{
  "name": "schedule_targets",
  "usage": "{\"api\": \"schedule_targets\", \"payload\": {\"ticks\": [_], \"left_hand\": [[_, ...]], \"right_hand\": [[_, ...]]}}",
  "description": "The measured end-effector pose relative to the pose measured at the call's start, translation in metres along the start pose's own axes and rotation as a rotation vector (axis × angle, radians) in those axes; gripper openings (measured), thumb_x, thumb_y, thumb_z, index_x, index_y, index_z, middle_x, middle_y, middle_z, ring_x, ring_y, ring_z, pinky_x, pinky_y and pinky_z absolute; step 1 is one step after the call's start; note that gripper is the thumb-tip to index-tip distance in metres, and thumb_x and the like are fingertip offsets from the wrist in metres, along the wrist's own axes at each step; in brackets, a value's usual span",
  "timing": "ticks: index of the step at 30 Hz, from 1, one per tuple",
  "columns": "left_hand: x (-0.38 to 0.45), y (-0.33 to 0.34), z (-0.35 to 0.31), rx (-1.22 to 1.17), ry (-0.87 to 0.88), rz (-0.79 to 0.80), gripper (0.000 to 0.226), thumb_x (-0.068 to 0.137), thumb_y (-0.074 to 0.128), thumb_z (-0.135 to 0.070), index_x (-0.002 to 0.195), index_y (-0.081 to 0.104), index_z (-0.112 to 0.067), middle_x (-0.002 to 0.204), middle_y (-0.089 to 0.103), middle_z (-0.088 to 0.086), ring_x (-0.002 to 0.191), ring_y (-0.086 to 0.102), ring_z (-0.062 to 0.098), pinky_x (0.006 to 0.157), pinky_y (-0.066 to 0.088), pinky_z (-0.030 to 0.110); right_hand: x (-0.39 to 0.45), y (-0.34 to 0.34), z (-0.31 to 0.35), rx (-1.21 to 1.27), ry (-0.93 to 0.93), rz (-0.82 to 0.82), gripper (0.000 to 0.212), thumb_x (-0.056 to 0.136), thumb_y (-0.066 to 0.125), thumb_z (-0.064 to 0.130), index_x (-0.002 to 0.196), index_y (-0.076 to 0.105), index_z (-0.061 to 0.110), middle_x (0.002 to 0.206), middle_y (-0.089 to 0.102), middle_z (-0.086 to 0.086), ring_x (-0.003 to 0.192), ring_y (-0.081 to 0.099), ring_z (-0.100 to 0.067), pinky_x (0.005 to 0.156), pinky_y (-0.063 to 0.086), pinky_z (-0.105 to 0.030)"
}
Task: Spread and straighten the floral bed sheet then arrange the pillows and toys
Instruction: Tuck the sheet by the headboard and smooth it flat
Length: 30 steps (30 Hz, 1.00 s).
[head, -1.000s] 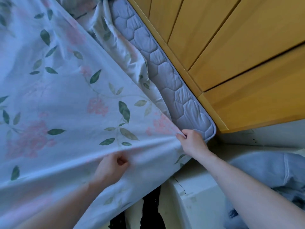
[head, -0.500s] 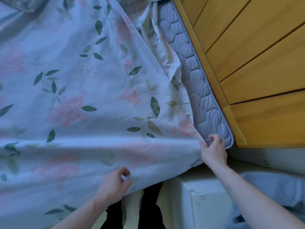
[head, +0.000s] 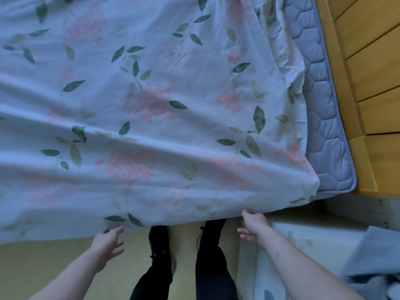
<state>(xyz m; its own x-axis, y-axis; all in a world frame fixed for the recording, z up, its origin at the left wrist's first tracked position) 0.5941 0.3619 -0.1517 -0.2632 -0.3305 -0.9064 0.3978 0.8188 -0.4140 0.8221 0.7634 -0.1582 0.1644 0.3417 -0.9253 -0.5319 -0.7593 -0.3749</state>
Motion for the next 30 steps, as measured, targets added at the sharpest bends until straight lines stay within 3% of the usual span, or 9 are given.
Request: {"api": "schedule_targets", "payload": {"ticks": [3,6,9,11,15,19,23,27,30], "left_hand": [[0.02,0.005,-0.007,-0.226,-0.021,0.061,0.046,0.104,0.057,-0.017,0.147,0.044,-0.004,0.146,0.053,0.015,0.117,0.064,0.033,0.094,0.057,0.046],[0.029,0.017,-0.005,-0.312,-0.019,0.06,0.027,0.105,0.054,-0.016,0.129,0.054,-0.003,0.125,0.066,0.017,0.109,0.067,0.03,0.09,0.056,0.045],[0.026,0.021,0.0,-0.28,0.073,-0.058,0.01,0.103,0.058,-0.019,0.103,0.061,-0.01,0.105,0.071,0.014,0.084,0.07,0.023,0.075,0.054,0.037],[0.019,0.018,0.007,-0.255,0.148,-0.163,0.016,0.102,0.06,-0.02,0.089,0.061,-0.012,0.094,0.072,0.012,0.073,0.069,0.019,0.068,0.048,0.032],[-0.001,0.013,0.035,-0.273,0.198,-0.256,0.023,0.1,0.064,-0.023,0.09,0.068,-0.002,0.081,0.075,0.008,0.072,0.072,0.022,0.067,0.049,0.03],[-0.011,0.003,0.066,-0.196,0.202,-0.288,0.025,0.097,0.067,-0.025,0.081,0.069,-0.006,0.066,0.075,-0.002,0.07,0.074,0.021,0.063,0.05,0.028],[0.003,-0.01,0.068,0.061,0.246,-0.175,0.03,0.094,0.069,-0.032,0.076,0.07,-0.009,0.062,0.073,-0.007,0.063,0.073,0.018,0.068,0.058,0.036],[0.027,-0.054,0.05,0.353,0.23,-0.078,0.029,0.086,0.074,-0.041,0.074,0.072,-0.015,0.061,0.074,-0.007,0.065,0.073,0.016,0.064,0.058,0.03],[0.044,-0.087,0.039,0.201,0.141,-0.089,0.023,0.086,0.075,-0.033,0.091,0.07,-0.011,0.076,0.077,0.006,0.079,0.076,0.027,0.074,0.063,0.04]], "right_hand": [[0.005,0.016,0.011,0.089,-0.024,-0.002,0.029,0.102,0.053,0.031,0.122,0.052,0.01,0.116,0.063,-0.008,0.073,0.074,-0.021,0.041,0.052,-0.025],[0.01,0.027,0.015,0.113,-0.013,-0.046,0.012,0.102,0.054,0.02,0.104,0.062,0.011,0.101,0.07,-0.007,0.063,0.069,-0.016,0.037,0.049,-0.021],[0.009,0.025,0.012,0.086,-0.064,-0.11,0.013,0.1,0.054,0.012,0.092,0.064,0.01,0.088,0.072,-0.007,0.059,0.064,-0.015,0.041,0.047,-0.023],[0.003,0.02,0.003,0.051,-0.093,-0.141,0.012,0.096,0.055,0.008,0.092,0.067,0.008,0.079,0.071,-0.009,0.058,0.061,-0.017,0.046,0.045,-0.025],[-0.025,0.0,-0.021,0.033,-0.144,-0.205,0.02,0.096,0.055,0.006,0.08,0.067,0.005,0.065,0.066,-0.01,0.053,0.056,-0.018,0.042,0.045,-0.021],[-0.04,-0.003,-0.044,0.035,-0.133,-0.208,0.02,0.096,0.055,0.007,0.079,0.066,0.004,0.074,0.066,-0.015,0.061,0.059,-0.024,0.048,0.054,-0.03],[-0.039,0.019,-0.039,0.035,-0.021,-0.19,0.015,0.1,0.049,0.007,0.092,0.06,0.003,0.088,0.064,-0.018,0.068,0.062,-0.027,0.049,0.055,-0.037],[-0.055,0.091,-0.01,-0.364,-0.104,-0.032,0.02,0.093,0.054,0.019,0.093,0.066,0.004,0.079,0.07,-0.013,0.065,0.067,-0.029,0.052,0.06,-0.041],[-0.082,0.15,0.025,-0.692,-0.356,0.057,0.022,0.09,0.054,0.032,0.078,0.063,0.015,0.062,0.07,-0.003,0.059,0.07,-0.026,0.063,0.064,-0.045]]}}
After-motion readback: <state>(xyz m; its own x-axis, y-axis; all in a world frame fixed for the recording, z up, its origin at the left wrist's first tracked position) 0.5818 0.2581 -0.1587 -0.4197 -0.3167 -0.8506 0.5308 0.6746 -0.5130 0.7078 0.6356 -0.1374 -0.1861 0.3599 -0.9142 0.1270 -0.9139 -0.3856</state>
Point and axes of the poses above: each hand's wrist, its own x-axis towards the middle knuckle, its own y-axis out of the palm, z = x × y, the point moved 4 cm from there along x, towards the middle knuckle
